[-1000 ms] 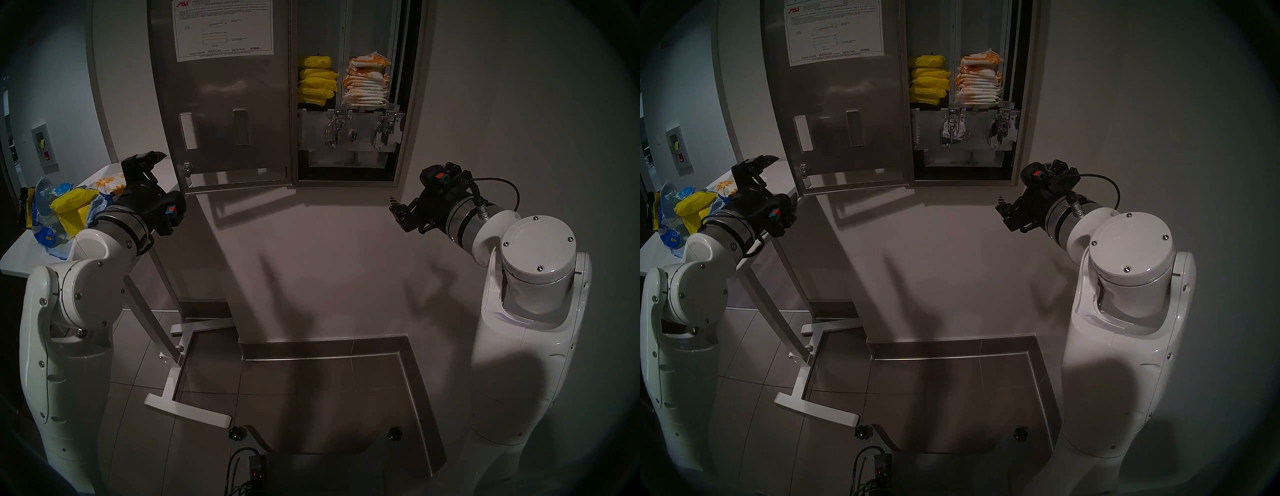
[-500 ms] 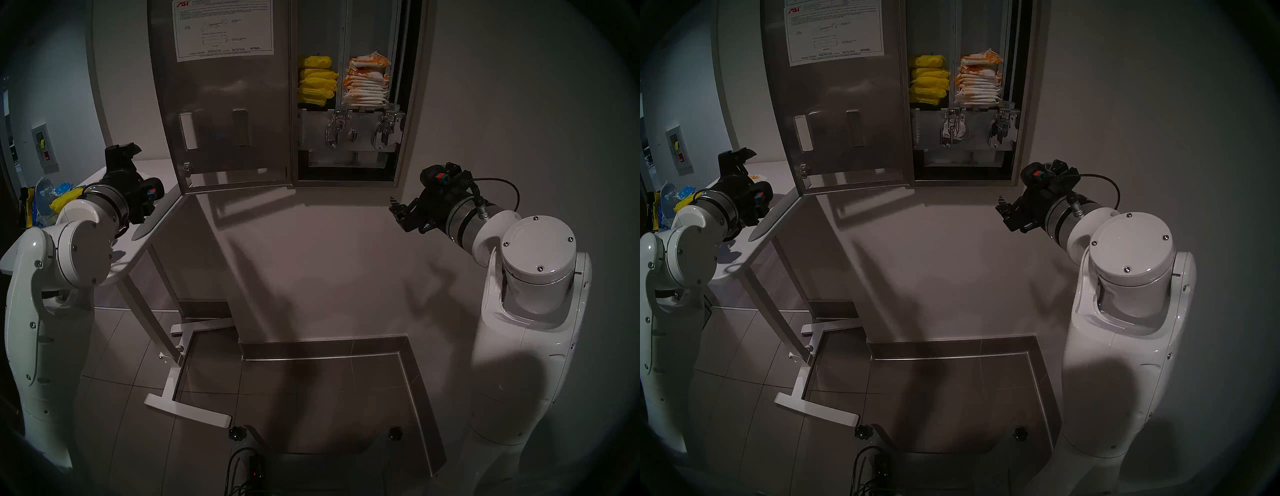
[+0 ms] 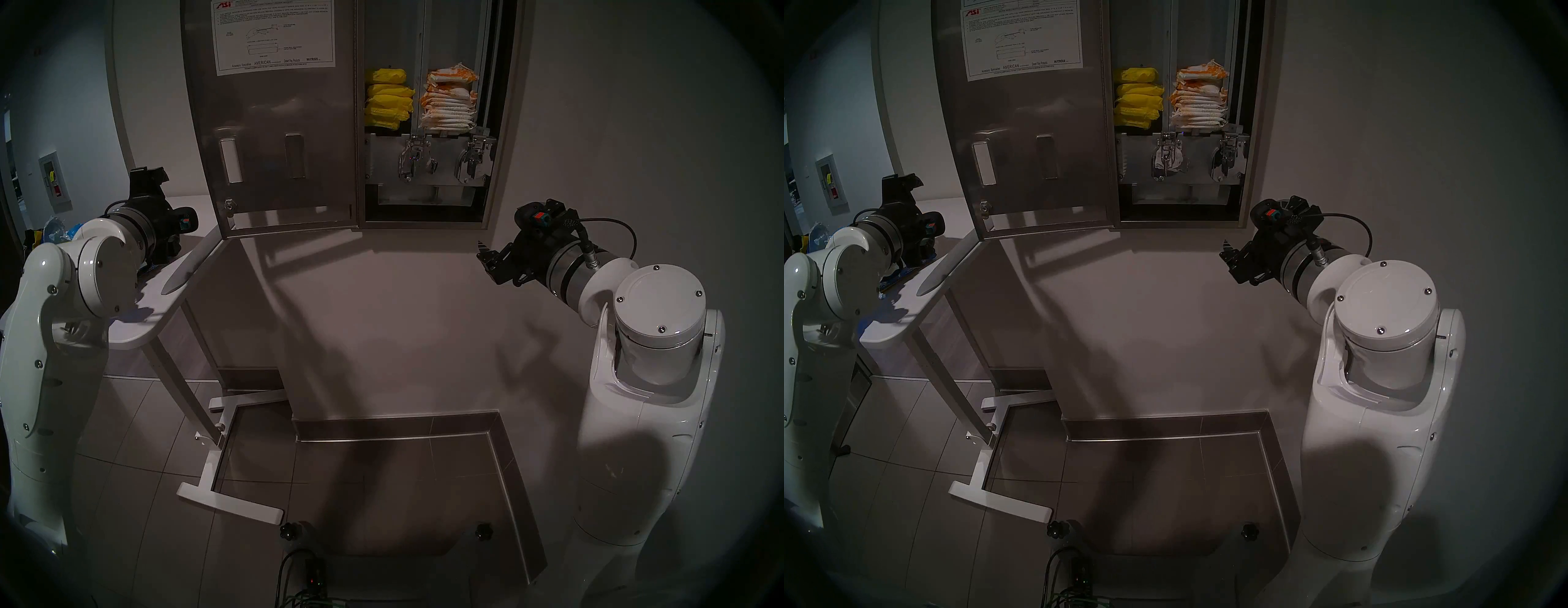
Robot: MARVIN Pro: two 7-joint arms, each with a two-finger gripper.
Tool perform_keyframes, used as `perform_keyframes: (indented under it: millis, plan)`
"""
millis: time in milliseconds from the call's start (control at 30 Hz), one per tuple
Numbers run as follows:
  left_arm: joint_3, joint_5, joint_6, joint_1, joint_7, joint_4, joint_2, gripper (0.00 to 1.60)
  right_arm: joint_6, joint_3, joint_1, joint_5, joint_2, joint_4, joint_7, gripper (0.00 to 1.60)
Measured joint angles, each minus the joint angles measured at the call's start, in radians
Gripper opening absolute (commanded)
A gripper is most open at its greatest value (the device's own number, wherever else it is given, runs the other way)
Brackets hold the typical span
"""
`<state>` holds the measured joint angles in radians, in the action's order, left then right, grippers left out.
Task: Open the dispenser door, put the pads inside, close the door
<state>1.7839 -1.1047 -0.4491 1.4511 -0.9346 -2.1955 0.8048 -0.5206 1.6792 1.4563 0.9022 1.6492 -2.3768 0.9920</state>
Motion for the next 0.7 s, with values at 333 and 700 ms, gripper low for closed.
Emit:
perform_keyframes:
  millis: [333, 700]
  plan:
    - [-0.032, -0.016, -0.051, -0.081, -0.109, 0.077, -0.071, 1.6, 0.0, 0.0, 0.0, 0.0, 0.0, 0.0, -0.001, 1.6]
    - [-0.133, -0.029, -0.096, -0.164, -0.201, 0.091, -0.096, 1.6, 0.0, 0.0, 0.0, 0.0, 0.0, 0.0, -0.002, 1.6]
